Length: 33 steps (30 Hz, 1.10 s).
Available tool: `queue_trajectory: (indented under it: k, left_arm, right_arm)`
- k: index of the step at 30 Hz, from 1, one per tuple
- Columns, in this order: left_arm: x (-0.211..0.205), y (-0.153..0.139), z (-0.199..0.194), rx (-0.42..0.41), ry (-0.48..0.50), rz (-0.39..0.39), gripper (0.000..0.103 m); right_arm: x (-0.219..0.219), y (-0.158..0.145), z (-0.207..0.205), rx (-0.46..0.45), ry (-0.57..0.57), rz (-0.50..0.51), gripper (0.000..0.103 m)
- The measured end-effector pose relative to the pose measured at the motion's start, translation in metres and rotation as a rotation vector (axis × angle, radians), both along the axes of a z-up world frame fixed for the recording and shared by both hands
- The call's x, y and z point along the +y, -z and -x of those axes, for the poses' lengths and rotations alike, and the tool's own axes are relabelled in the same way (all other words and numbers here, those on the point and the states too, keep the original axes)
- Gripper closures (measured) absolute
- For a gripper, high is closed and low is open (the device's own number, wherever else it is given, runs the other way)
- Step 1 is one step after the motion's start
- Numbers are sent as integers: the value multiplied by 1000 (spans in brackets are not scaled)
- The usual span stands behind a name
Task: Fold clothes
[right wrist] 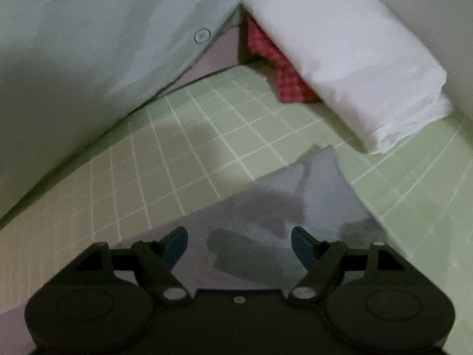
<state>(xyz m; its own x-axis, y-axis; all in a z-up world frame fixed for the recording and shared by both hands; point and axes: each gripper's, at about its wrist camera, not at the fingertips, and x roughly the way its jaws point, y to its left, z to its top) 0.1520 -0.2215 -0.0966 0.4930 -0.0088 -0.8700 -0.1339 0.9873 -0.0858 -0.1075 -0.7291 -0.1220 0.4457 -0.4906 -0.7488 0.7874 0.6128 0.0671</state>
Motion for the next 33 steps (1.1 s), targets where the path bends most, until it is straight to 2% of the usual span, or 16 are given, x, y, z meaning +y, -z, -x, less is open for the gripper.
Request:
queue_trajectory:
  k: [4, 7, 8, 9, 10, 11, 12, 13, 19, 22, 24, 26, 27, 28, 29, 33]
  left_arm:
    - [-14, 13, -28, 23, -38, 20, 2]
    - [-20, 20, -37, 13, -71, 2, 16]
    - [-22, 23, -40, 10, -82, -4, 30]
    - [-27, 21, -41, -15, -73, -27, 41]
    - [-31, 21, -42, -42, -49, -51, 66]
    - [-34, 21, -43, -57, -30, -71, 86]
    - [-36, 21, -44, -72, -12, -91, 100]
    - [-36, 22, -47, -77, -10, -85, 101]
    - [-33, 11, -71, -133, -9, -44, 102]
    - [-37, -5, -92, -199, 8, -34, 102]
    - [-35, -17, -102, -259, -9, 8, 101]
    - [-36, -25, -112, -279, -37, 17, 79]
    - [-38, -26, -115, -267, -37, 6, 68]
    - [-40, -26, -116, -250, -23, -1, 46]
    - [-40, -26, -111, -244, -2, 2, 30]
    - [-36, -20, -72, -217, 90, -2, 18]
  right_arm:
    - [-4, 15, -23, -8, 12, -60, 24]
    - [-7, 25, -40, -14, 19, -101, 24]
    - [-8, 26, -41, -8, 11, -91, 25]
    - [-5, 26, -42, 6, -1, -62, 46]
    - [-3, 26, -43, 23, -17, -34, 84]
    - [-1, 26, -45, 46, -43, -11, 98]
    - [-2, 26, -45, 47, -54, -7, 102]
    - [-2, 26, -45, 49, -65, -4, 102]
    - [-13, 20, -59, 63, -105, 61, 103]
    - [-23, 5, -88, 56, -157, 162, 103]
    - [-27, -11, -107, 5, -182, 226, 103]
    - [-31, -25, -122, -69, -186, 262, 102]
    - [-33, -30, -128, -81, -183, 275, 87]
    - [-33, -32, -133, -71, -184, 281, 58]
    - [-32, -34, -136, -60, -186, 285, 48]
    - [-13, -28, -110, -8, -222, 255, 36]
